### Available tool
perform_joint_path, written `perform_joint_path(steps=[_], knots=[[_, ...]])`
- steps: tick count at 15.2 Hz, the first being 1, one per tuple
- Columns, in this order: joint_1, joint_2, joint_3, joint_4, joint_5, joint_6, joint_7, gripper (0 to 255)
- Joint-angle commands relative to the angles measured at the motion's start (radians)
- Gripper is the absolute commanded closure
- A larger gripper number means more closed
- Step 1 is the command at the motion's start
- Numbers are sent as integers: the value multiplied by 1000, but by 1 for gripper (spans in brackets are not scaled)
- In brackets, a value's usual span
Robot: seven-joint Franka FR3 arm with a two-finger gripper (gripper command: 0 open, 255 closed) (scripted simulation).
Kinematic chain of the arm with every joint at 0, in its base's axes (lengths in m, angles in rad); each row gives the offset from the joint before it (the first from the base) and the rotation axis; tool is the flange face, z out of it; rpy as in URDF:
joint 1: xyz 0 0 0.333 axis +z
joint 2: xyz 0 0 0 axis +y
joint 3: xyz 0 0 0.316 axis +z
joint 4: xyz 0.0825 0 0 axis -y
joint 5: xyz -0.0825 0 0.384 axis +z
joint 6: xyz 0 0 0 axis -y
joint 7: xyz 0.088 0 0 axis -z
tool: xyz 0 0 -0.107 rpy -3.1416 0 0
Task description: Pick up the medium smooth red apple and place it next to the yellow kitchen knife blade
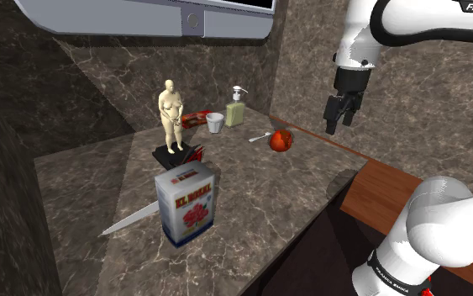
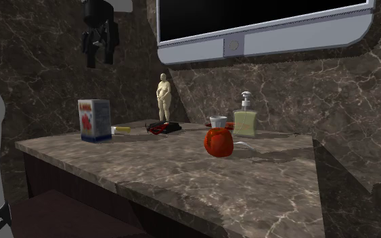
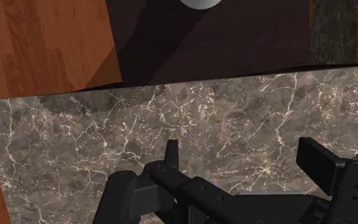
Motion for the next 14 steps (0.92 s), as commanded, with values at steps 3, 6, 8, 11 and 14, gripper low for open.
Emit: perform_joint_path(steps=[3, 6, 8, 11, 14], knots=[[5, 18, -53, -13, -40, 42, -90, 0], [14, 61, -132, -20, -93, 109, -222, 0], [21, 100, -184, -16, -122, 156, -310, 0], [38, 171, -262, 4, -155, 228, -441, 0], [60, 257, -338, 39, -172, 300, -572, 0]])
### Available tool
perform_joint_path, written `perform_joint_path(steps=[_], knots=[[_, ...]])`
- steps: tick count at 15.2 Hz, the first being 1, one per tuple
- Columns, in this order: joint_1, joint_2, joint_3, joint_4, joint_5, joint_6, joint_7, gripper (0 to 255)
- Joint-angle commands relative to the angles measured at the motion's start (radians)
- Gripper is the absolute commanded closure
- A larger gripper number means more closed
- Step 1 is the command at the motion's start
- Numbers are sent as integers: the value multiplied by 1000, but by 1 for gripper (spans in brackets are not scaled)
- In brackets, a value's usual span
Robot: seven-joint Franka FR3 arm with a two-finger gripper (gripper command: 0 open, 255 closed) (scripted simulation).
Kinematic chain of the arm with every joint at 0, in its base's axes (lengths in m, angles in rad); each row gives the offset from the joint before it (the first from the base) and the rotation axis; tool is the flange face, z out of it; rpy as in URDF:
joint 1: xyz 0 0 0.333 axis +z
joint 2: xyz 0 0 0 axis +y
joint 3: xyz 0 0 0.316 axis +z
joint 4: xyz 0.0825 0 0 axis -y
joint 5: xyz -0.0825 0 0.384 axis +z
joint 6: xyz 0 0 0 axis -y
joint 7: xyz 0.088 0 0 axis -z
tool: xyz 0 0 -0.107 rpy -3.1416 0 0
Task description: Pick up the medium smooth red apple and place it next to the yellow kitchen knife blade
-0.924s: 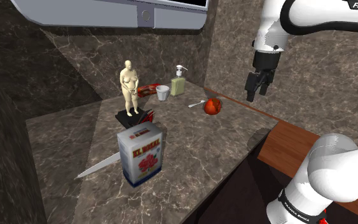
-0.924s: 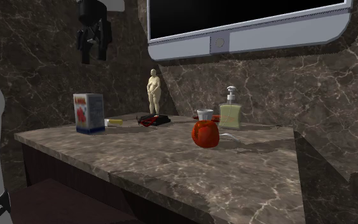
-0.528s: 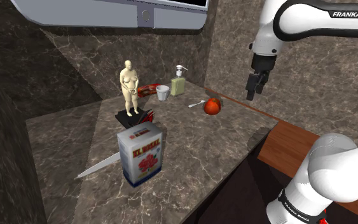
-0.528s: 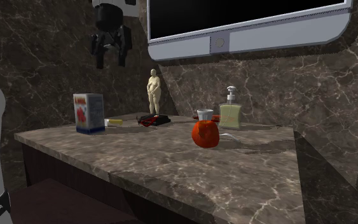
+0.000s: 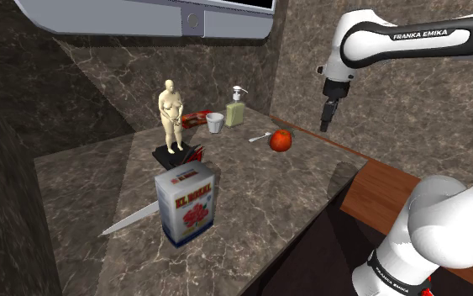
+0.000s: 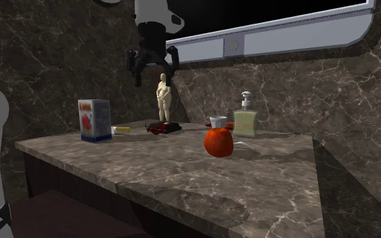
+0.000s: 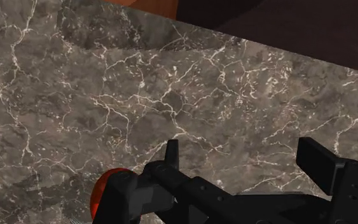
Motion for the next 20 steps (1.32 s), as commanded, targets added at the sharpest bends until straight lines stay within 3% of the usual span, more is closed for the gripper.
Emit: perform_joint_path(steps=[1, 7, 12, 15, 20], knots=[[17, 60, -49, 24, -6, 49, -92, 0], [80, 281, -193, 146, 45, 175, -375, 0], [118, 505, -286, 288, 176, 246, -640, 0], [111, 652, -310, 392, 286, 262, -804, 0], [47, 857, -283, 570, 434, 248, -1012, 0]])
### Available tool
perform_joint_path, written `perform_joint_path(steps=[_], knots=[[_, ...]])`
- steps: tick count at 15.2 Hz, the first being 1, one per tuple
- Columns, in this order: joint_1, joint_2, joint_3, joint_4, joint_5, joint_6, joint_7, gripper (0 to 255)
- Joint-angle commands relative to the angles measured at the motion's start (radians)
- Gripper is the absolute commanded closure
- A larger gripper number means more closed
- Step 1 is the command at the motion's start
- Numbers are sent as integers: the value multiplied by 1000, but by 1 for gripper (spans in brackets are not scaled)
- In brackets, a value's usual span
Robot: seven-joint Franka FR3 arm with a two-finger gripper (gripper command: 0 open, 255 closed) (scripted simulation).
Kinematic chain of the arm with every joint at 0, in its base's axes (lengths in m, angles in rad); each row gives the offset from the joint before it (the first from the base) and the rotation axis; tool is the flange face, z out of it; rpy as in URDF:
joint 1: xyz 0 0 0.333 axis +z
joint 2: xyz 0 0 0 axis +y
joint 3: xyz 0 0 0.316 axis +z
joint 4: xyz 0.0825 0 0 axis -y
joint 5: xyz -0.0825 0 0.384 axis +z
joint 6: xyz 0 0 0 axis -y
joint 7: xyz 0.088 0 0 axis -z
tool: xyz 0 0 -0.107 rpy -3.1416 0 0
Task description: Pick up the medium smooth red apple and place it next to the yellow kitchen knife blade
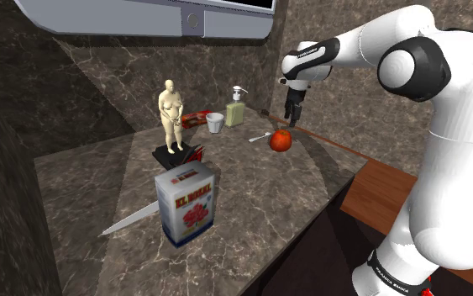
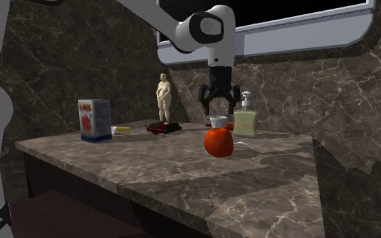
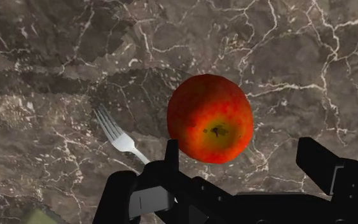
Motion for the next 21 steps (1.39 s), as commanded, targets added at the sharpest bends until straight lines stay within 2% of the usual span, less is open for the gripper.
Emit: perform_joint_path(steps=[1, 7, 15, 16, 21], knots=[[-12, 30, 9, 21, 22, 4, -33, 0], [-17, 64, 20, -28, 50, 80, -51, 0], [-17, 64, 20, -28, 49, 80, -51, 0], [-17, 64, 20, -28, 49, 80, -51, 255], [-17, 63, 20, -29, 49, 80, -51, 255]])
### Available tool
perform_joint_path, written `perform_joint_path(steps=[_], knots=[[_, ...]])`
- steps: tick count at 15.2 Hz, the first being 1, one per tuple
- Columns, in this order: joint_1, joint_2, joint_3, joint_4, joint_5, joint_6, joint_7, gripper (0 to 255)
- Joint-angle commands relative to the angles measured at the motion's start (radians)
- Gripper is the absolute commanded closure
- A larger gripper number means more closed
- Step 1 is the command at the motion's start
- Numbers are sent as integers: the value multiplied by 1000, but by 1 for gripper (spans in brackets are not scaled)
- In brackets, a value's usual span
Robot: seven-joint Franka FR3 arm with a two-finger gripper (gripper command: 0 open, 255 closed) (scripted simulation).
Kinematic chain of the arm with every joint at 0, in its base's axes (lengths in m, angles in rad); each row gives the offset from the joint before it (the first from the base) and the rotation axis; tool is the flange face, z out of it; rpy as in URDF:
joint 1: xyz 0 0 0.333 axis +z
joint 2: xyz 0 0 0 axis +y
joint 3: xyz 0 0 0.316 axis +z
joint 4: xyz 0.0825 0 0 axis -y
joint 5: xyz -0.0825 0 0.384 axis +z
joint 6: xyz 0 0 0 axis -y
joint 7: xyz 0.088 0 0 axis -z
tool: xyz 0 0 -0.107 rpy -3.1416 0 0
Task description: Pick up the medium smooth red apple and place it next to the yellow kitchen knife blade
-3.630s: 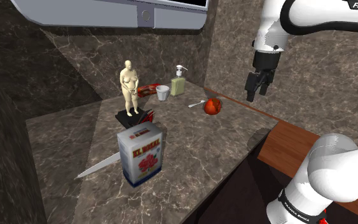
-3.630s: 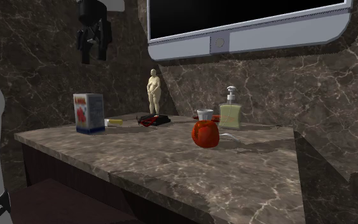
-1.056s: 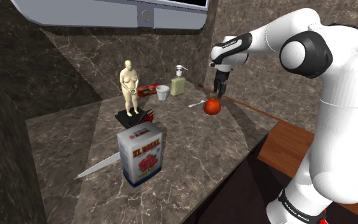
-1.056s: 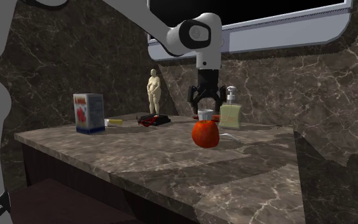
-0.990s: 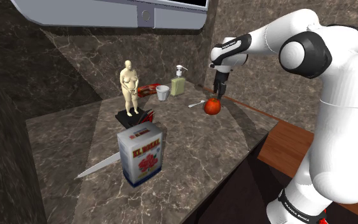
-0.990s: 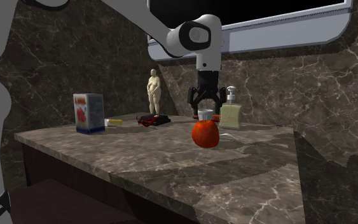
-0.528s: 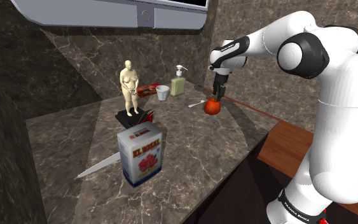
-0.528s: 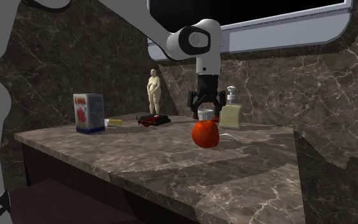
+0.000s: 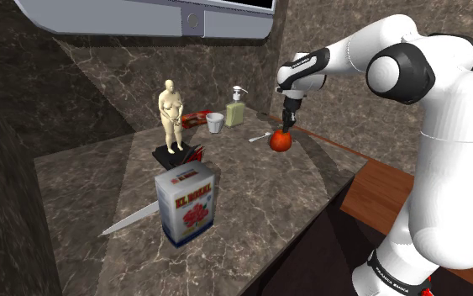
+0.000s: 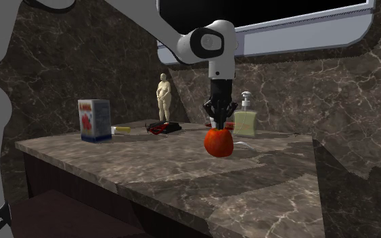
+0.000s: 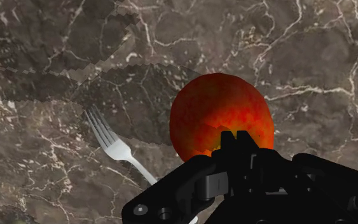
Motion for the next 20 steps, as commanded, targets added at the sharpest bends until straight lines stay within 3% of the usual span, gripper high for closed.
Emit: perform_joint_path(steps=[1, 4, 20], knots=[[0, 1, 0, 0, 0, 0, 0, 255], [0, 1, 0, 0, 0, 0, 0, 255], [8, -61, -19, 144, -52, -192, 39, 255]])
